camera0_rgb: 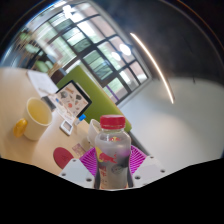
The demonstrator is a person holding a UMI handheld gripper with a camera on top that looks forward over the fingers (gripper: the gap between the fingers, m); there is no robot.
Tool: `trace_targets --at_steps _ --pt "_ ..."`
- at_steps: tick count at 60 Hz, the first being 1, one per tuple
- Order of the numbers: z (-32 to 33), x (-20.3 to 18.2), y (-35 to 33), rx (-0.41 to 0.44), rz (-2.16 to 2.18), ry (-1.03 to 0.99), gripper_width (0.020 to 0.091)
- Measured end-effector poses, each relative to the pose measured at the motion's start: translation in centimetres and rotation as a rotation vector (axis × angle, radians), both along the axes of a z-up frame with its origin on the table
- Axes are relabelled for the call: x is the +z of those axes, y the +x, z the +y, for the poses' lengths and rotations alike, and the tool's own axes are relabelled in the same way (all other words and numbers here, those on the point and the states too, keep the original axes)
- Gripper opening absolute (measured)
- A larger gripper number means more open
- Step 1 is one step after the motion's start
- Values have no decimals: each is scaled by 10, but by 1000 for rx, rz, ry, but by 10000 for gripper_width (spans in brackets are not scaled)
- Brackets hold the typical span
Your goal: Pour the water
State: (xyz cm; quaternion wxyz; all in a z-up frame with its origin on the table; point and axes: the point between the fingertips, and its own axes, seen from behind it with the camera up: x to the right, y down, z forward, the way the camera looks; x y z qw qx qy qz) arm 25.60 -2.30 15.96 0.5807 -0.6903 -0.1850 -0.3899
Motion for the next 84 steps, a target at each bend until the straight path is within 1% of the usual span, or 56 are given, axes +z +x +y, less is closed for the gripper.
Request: trace_targets --at_steps 1,5,8,9,10,12,13,15,16,17,18,22,23,24,25,29,30,31,35,36,44,45,47,51,53,55,60,61,63,66,67,69,70,73,74,75,77,78,80,81,84 --pt "8 -3 -12 -3 -67 -4 365" --pt "20 8 -42 14 -326 -60 365" --pt "29 10 -60 22 -515 -106 366" --pt "26 17 -58 37 -572 -131 366" --pt "38 10 -62 44 -621 -138 366" --pt "33 11 -76 42 -742 -170 364" --pt "46 6 -76 54 -780 -177 365" --pt "39 6 -88 56 -880 -204 365" --pt "53 0 -88 69 -913 -210 364" --pt "40 5 -94 68 -970 -232 363" --pt "53 0 -94 69 -1006 -237 366" --pt "58 -6 -102 75 -1176 -269 367" --pt "43 0 -107 77 -1223 -283 366" --pt "64 -2 -103 90 -1249 -285 366" --pt "65 -3 -104 92 -1280 -288 367" --pt "67 -9 -107 97 -1353 -295 369" --pt "46 -5 -114 90 -1371 -303 369" --pt "68 -5 -111 101 -1373 -308 369" --pt "71 -12 -111 110 -1387 -323 370" --pt "65 -11 -111 111 -1388 -325 370" --pt "72 -13 -112 111 -1365 -311 370" --pt "61 -11 -112 112 -1356 -305 370" --pt "72 -11 -112 113 -1338 -294 371" --pt "77 -1 -117 130 -1217 -232 370" --pt "63 9 -121 124 -1080 -158 371" --pt "76 20 -117 120 -902 -102 370" --pt "74 43 -106 116 -388 80 368" --pt "61 48 -101 119 -289 126 368" --pt "77 52 -93 132 -84 157 369" --pt "71 51 -85 160 249 224 368" --pt "69 43 -81 170 348 267 368" --pt "84 35 -83 211 506 251 366" --pt "80 32 -82 226 602 243 367" --pt "86 18 -82 255 772 221 367" --pt "86 -3 -82 258 835 252 369" --pt "98 -7 -79 261 828 226 370" --pt "98 -6 -74 248 820 202 370" --pt "88 -19 -75 242 844 192 369" --pt "89 -26 -72 239 840 175 369" --pt "100 -42 -64 243 843 173 368" --pt "102 -54 -62 243 858 143 367"
